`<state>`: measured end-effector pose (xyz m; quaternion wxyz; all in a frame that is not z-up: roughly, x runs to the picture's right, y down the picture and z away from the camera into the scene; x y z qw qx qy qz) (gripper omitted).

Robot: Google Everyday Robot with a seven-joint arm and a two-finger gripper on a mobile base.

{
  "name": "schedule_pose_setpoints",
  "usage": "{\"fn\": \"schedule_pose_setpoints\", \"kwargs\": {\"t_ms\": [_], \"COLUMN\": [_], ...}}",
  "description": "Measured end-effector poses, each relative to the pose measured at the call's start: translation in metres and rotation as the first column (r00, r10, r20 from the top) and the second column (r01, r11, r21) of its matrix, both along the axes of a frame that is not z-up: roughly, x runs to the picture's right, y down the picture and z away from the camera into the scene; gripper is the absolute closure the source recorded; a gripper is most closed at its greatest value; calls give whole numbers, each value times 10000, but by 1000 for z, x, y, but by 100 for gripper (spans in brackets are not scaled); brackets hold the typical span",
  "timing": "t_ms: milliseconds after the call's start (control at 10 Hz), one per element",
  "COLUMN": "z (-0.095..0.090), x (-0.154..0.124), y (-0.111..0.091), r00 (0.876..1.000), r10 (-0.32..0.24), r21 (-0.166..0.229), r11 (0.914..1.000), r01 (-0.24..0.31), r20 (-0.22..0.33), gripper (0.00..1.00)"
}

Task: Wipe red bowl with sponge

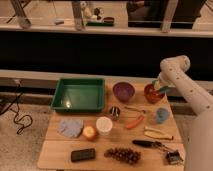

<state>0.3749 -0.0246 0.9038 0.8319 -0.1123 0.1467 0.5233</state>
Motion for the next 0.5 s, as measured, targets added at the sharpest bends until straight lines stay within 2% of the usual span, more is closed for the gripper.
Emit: {"fn": "schedule_pose_setpoints", "kwargs": {"t_ms": [200,500], "z": [4,0], "x": [-1,-13], "y": [4,13], "r00": [10000,9988], "r10": [-73,-389], "r21": [-66,-122], "r11": [10000,9992], "r01": [73,392], "r20": [-62,295], "gripper": [100,100]}}
